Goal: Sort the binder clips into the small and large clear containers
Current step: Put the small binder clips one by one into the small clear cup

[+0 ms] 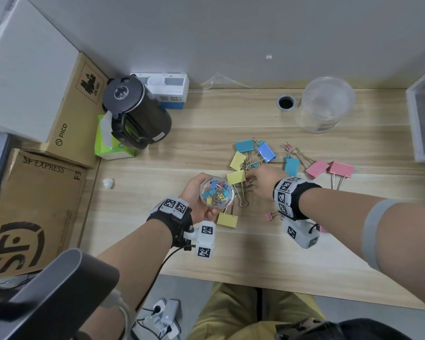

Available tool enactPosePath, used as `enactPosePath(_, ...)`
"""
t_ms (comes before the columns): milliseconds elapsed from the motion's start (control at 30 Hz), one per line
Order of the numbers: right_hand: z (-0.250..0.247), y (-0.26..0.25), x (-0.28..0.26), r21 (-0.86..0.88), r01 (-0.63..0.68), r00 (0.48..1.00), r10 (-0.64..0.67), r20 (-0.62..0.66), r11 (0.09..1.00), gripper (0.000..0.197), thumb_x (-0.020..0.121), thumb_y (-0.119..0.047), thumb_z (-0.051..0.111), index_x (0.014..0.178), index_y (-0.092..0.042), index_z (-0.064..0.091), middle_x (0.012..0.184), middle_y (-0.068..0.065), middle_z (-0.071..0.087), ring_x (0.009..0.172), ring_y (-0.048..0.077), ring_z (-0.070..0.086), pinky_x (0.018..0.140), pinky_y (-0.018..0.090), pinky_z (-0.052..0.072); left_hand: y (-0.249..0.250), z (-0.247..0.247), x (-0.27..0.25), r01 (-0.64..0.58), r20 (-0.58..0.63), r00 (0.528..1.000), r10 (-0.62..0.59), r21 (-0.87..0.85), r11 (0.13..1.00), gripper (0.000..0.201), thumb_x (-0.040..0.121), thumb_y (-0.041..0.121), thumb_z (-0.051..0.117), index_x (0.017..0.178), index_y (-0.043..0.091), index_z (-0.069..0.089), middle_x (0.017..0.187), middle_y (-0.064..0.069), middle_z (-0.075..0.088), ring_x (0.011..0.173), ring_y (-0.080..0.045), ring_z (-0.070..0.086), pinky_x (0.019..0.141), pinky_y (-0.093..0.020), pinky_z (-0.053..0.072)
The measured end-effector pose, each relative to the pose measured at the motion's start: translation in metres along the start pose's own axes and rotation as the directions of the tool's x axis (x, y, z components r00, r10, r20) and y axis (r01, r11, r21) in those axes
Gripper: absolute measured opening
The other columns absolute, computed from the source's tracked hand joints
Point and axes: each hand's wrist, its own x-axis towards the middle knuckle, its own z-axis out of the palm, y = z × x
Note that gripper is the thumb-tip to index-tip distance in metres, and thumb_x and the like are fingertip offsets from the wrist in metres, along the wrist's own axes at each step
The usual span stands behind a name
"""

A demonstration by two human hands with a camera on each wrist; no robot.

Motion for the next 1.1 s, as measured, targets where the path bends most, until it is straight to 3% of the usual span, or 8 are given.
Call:
enactPosePath(100,0.001,0.001,0.003,-0.1,0.01,1.0,-0.01,0.009,0.995,0.039,0.086,-0.012,0.058,0.114,-0.038,0.064,0.099,-0.003,0.067,0.088,0.024,0.065,0.077,0.037,0.058,-0.002,-0.003,0.002,0.009,0.004,1.0,-0.009,-0.002,1.0,0.048,0.087,0.05,0.046,0.105,0.01,0.066,0.09,-0.014,0.069,0.045,-0.016,0.048,0.044,-0.018,0.036)
enactPosePath(233,-0.001,0.007,0.003,-0.181,-0.042,0.998,0.048,0.028,0.983,0.023,0.084,-0.007,0.056,0.094,-0.022,0.07,0.097,-0.001,0.066,0.087,0.024,0.064,0.078,0.038,0.058,-0.002,-0.002,0.005,0.007,0.019,1.0,-0.008,0.02,1.0,0.051,0.086,0.051,0.046,0.107,0.01,0.067,0.091,-0.014,0.069,0.047,-0.016,0.047,0.044,-0.018,0.035)
enactPosePath(433,-0.003,0.013,-0.003,-0.207,-0.043,0.999,0.047,0.015,0.977,0.012,0.084,-0.027,0.063,0.085,-0.015,0.064,0.091,0.002,0.064,0.085,0.025,0.063,0.073,0.035,0.056,-0.002,0.0,0.006,-0.003,0.02,1.0,0.002,0.027,1.0,0.049,0.084,0.05,0.047,0.103,0.01,0.067,0.094,-0.014,0.064,0.045,-0.017,0.047,0.045,-0.019,0.033)
enactPosePath(600,-0.008,0.02,-0.011,-0.128,0.013,1.0,-0.011,0.012,0.992,0.014,0.079,-0.023,0.065,0.091,-0.017,0.064,0.098,0.0,0.062,0.086,0.02,0.06,0.072,0.032,0.053,0.0,0.004,0.004,-0.01,0.024,1.0,0.009,0.034,0.999,0.045,0.081,0.051,0.049,0.096,0.013,0.07,0.092,-0.013,0.066,0.048,-0.017,0.045,0.047,-0.02,0.031)
enactPosePath(733,-0.008,0.023,-0.013,-0.098,0.07,0.997,-0.072,-0.009,0.993,0.036,0.076,-0.019,0.068,0.11,-0.02,0.056,0.109,-0.003,0.056,0.097,0.019,0.057,0.081,0.035,0.052,0.002,0.007,0.003,-0.017,0.024,1.0,0.017,0.016,1.0,0.044,0.079,0.052,0.051,0.091,0.016,0.072,0.091,-0.012,0.068,0.054,-0.017,0.044,0.048,-0.02,0.031)
enactPosePath(833,-0.006,0.021,-0.013,-0.111,0.103,0.995,-0.103,0.006,0.988,0.041,0.079,-0.012,0.065,0.118,-0.02,0.056,0.11,-0.002,0.055,0.104,0.021,0.056,0.086,0.037,0.051,0.001,0.008,0.003,-0.025,0.021,0.999,0.025,0.012,1.0,0.044,0.083,0.051,0.048,0.091,0.015,0.072,0.089,-0.013,0.07,0.051,-0.017,0.044,0.048,-0.02,0.03)
enactPosePath(967,0.0,0.017,-0.017,-0.137,0.16,0.986,-0.151,0.078,0.978,0.031,0.085,-0.004,0.053,0.108,-0.023,0.063,0.091,-0.006,0.049,0.098,0.02,0.053,0.082,0.035,0.049,-0.002,0.008,0.004,-0.03,0.036,0.999,0.029,0.02,0.999,0.046,0.081,0.051,0.049,0.096,0.013,0.07,0.09,-0.013,0.07,0.047,-0.017,0.046,0.046,-0.019,0.033)
enactPosePath(1100,0.002,0.019,-0.021,-0.132,0.119,0.989,-0.104,0.109,0.984,0.022,0.084,-0.008,0.054,0.099,-0.021,0.066,0.097,0.001,0.059,0.092,0.025,0.061,0.079,0.038,0.055,-0.006,0.011,0.006,-0.032,0.039,0.999,0.03,0.039,0.999,0.05,0.082,0.052,0.048,0.103,0.011,0.068,0.096,-0.014,0.067,0.046,-0.017,0.047,0.044,-0.019,0.033)
